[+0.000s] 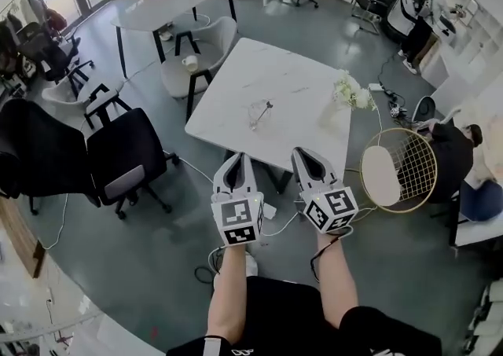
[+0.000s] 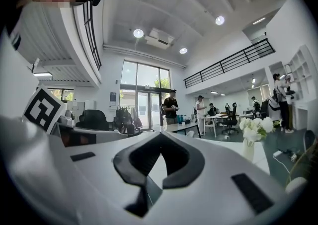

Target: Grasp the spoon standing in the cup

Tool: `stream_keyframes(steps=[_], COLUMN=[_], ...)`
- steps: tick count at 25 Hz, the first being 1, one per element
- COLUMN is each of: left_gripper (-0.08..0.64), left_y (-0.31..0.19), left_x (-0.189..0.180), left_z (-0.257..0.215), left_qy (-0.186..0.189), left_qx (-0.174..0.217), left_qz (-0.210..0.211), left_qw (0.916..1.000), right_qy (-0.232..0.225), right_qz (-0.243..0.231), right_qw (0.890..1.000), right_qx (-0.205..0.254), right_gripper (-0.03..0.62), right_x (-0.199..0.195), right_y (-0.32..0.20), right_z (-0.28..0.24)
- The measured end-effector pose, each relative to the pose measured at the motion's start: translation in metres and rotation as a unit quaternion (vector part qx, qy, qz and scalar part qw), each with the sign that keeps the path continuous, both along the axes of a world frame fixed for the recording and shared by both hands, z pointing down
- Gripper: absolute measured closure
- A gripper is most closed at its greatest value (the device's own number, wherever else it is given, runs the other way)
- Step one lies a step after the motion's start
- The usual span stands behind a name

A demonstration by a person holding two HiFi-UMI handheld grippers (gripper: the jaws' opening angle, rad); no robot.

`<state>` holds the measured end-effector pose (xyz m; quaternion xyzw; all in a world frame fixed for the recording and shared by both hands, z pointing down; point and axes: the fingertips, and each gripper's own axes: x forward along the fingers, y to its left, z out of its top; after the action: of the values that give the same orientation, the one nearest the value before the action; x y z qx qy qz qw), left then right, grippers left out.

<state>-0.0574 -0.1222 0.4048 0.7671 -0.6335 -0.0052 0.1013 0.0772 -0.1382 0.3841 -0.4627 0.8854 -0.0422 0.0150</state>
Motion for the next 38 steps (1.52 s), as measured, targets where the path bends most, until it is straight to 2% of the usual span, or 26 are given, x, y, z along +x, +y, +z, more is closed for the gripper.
stream_keyframes(steps=[8,16,21,26,34,37,38], left_gripper=[0.545,0.545,0.545,0.545,0.545,0.545,0.545], left_y=[-0.091,-0.129,-0.142,-0.151,-0.154,-0.156,-0.157], left_x=[-0.015,0.019,0.025,0.011,0.011,0.007,0.005], left_z=[0.046,0.078,0.089,0.100,0.123,0.125,0.127], left_qy=[0.023,0.041,0.029,0.032,0.031,0.031,0.031], left_qx=[-0.057,-0.093,-0.105,-0.122,-0.150,-0.155,-0.157], left_qz=[0.037,0.083,0.088,0.062,0.047,0.037,0.033], left_qw=[0.9974,0.9913,0.9902,0.9901,0.9871,0.9868,0.9866], right_qy=[0.006,0.023,0.022,0.025,0.088,0.093,0.091], right_qz=[0.020,0.077,0.049,0.010,-0.032,-0.039,-0.037], right_qw=[0.998,0.991,0.992,0.992,0.987,0.983,0.981], right_qx=[-0.055,-0.102,-0.117,-0.123,-0.129,-0.156,-0.166], right_gripper=[0.586,0.586,0.586,0.586,0.584,0.508,0.501], right_x=[-0.032,0.015,0.000,-0.022,-0.023,-0.016,-0.014], right_y=[-0.077,-0.103,-0.121,-0.137,-0.197,-0.222,-0.231], right_z=[0.049,0.080,0.101,0.108,0.140,0.162,0.169])
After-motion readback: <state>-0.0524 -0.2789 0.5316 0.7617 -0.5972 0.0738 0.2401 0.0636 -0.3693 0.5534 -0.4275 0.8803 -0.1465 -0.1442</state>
